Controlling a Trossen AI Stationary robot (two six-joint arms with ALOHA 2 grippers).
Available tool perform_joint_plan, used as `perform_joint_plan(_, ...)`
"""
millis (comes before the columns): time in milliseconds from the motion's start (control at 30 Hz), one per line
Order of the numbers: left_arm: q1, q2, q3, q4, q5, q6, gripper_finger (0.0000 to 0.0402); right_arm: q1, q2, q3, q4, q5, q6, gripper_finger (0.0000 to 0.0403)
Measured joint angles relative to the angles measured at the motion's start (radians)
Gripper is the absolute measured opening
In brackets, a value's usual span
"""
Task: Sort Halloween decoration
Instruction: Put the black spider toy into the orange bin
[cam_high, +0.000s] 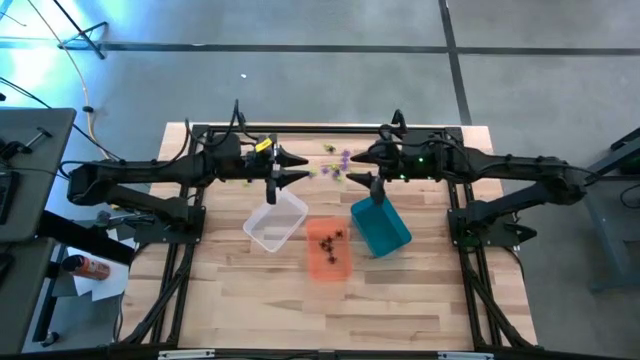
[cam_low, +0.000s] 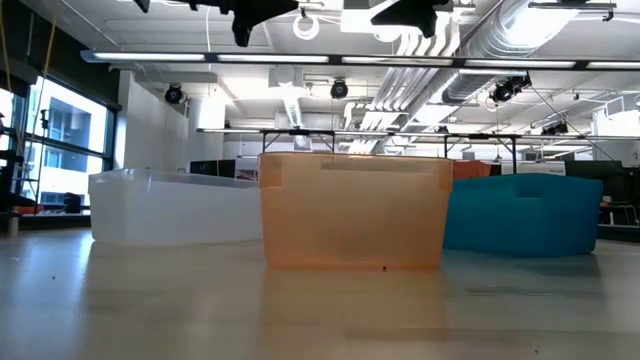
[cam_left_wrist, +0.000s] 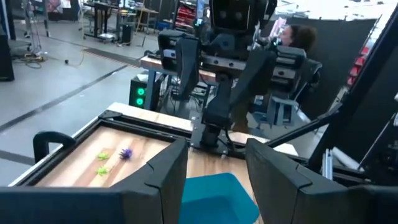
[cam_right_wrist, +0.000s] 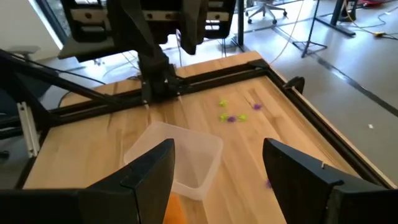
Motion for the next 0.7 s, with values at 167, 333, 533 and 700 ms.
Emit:
perform_joint_plan(167,0.000,-0.008,0.000,0.000,0.007,0.006,0.0152,0.000,-0.014,0.000,0.011,0.000,0.031,0.0240)
perform_joint_plan(333,0.000,-0.081,0.000,-0.017,0.007,-0.022,0.0152,-0.016,0.026,0.000,-0.028,0.021,0.314,0.0240)
perform_joint_plan(533,0.001,-0.150,0.000,-0.037,-0.063,0.057,0.0152,-0.091,0.250,0.051,-0.082,-0.061,0.391,0.0240)
perform_joint_plan(700,0.001,-0.180,0.000,-0.058,-0.088,0.052,0.0152,-0.190,0.517,0.220,-0.238,-0.016,0.469,0.0240)
